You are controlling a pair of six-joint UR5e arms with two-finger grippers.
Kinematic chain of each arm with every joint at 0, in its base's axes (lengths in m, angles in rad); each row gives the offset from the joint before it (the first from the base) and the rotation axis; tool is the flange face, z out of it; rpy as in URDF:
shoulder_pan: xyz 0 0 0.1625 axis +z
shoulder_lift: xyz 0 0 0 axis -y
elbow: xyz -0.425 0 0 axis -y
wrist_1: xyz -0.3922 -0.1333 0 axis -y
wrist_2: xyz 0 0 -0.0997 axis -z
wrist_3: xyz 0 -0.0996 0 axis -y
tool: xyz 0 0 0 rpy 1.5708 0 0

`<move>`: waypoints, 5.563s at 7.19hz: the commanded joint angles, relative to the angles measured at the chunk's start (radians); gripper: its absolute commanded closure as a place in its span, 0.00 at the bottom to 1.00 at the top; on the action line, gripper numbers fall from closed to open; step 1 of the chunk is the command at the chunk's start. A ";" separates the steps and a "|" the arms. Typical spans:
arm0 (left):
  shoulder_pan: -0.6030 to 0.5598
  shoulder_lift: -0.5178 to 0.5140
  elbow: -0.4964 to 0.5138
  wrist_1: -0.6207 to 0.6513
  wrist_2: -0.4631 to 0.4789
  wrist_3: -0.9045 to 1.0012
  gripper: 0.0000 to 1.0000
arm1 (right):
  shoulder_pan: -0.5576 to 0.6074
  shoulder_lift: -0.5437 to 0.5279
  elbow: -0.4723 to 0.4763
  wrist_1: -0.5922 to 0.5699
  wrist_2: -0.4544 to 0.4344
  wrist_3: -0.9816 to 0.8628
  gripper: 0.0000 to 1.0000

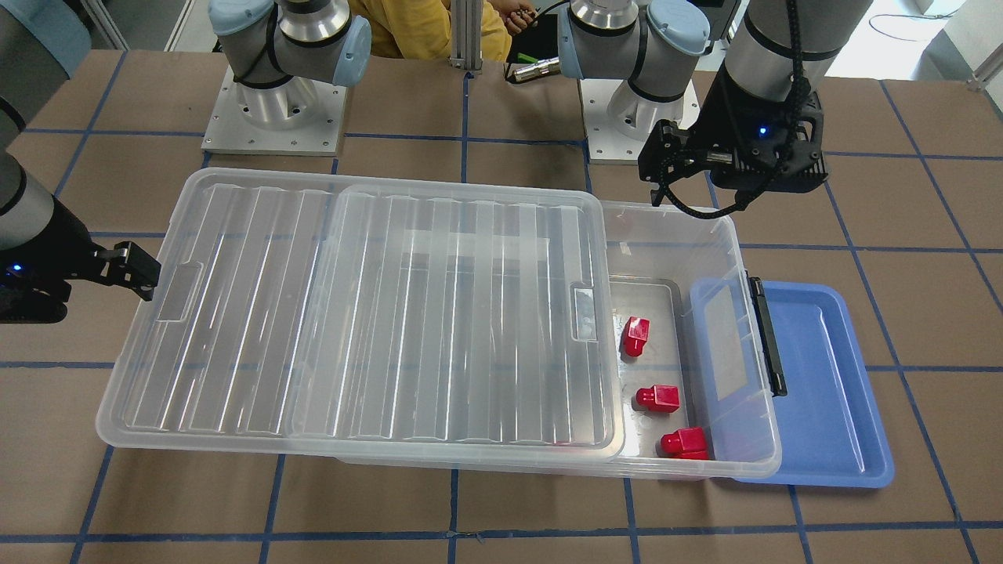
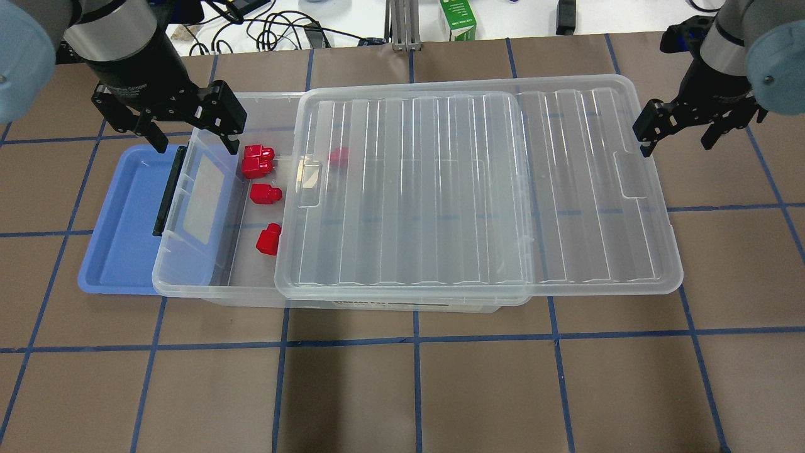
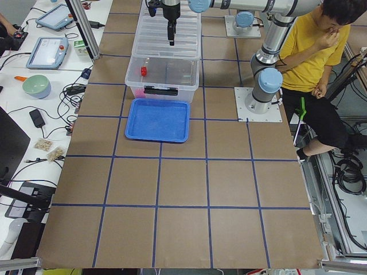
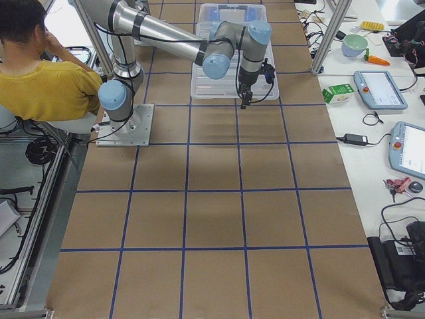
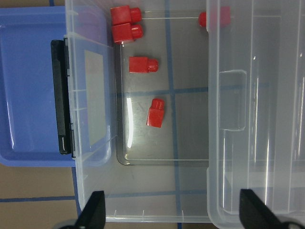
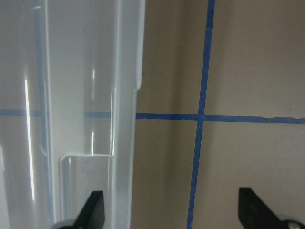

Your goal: Place red block in blue tray from box

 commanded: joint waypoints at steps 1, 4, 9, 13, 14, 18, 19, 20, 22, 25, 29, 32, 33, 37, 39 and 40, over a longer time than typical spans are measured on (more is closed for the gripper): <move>0.006 -0.029 -0.053 0.088 -0.003 0.019 0.00 | 0.001 -0.041 -0.052 0.105 -0.007 0.068 0.00; 0.021 -0.100 -0.258 0.343 -0.003 0.106 0.00 | 0.010 -0.073 -0.057 0.128 -0.004 0.097 0.00; 0.050 -0.160 -0.392 0.533 -0.007 0.099 0.00 | 0.002 -0.092 -0.066 0.196 -0.004 0.091 0.00; 0.052 -0.203 -0.406 0.571 -0.010 0.107 0.00 | 0.004 -0.120 -0.065 0.193 -0.001 0.096 0.00; 0.050 -0.210 -0.407 0.571 -0.010 0.107 0.00 | 0.004 -0.120 -0.057 0.190 -0.001 0.096 0.00; 0.067 -0.236 -0.450 0.648 -0.012 0.107 0.00 | 0.002 -0.144 -0.053 0.201 -0.007 0.094 0.00; 0.067 -0.245 -0.470 0.685 -0.012 0.107 0.00 | 0.001 -0.144 -0.050 0.191 -0.007 0.096 0.00; 0.067 -0.258 -0.472 0.687 -0.012 0.105 0.00 | 0.001 -0.144 -0.050 0.191 -0.009 0.096 0.00; 0.067 -0.282 -0.480 0.700 -0.012 0.101 0.00 | 0.001 -0.144 -0.050 0.185 -0.007 0.097 0.00; 0.067 -0.290 -0.484 0.704 -0.012 0.091 0.15 | 0.001 -0.144 -0.050 0.185 -0.003 0.099 0.00; 0.067 -0.287 -0.467 0.701 -0.013 0.093 0.85 | -0.001 -0.146 -0.050 0.185 -0.006 0.090 0.00; 0.061 -0.229 -0.423 0.657 -0.013 0.084 1.00 | -0.002 -0.146 -0.050 0.150 -0.006 0.085 0.00; 0.061 -0.194 -0.335 0.505 -0.013 0.082 1.00 | -0.002 -0.146 -0.050 0.148 -0.006 0.085 0.00; 0.058 -0.080 -0.089 0.143 -0.006 0.078 1.00 | -0.002 -0.146 -0.050 0.150 -0.006 0.082 0.00; 0.175 -0.068 -0.094 0.149 0.000 0.157 1.00 | -0.002 -0.144 -0.048 0.151 -0.006 0.080 0.00; 0.279 -0.066 -0.090 0.146 -0.010 0.224 1.00 | -0.002 -0.144 -0.048 0.154 -0.006 0.079 0.00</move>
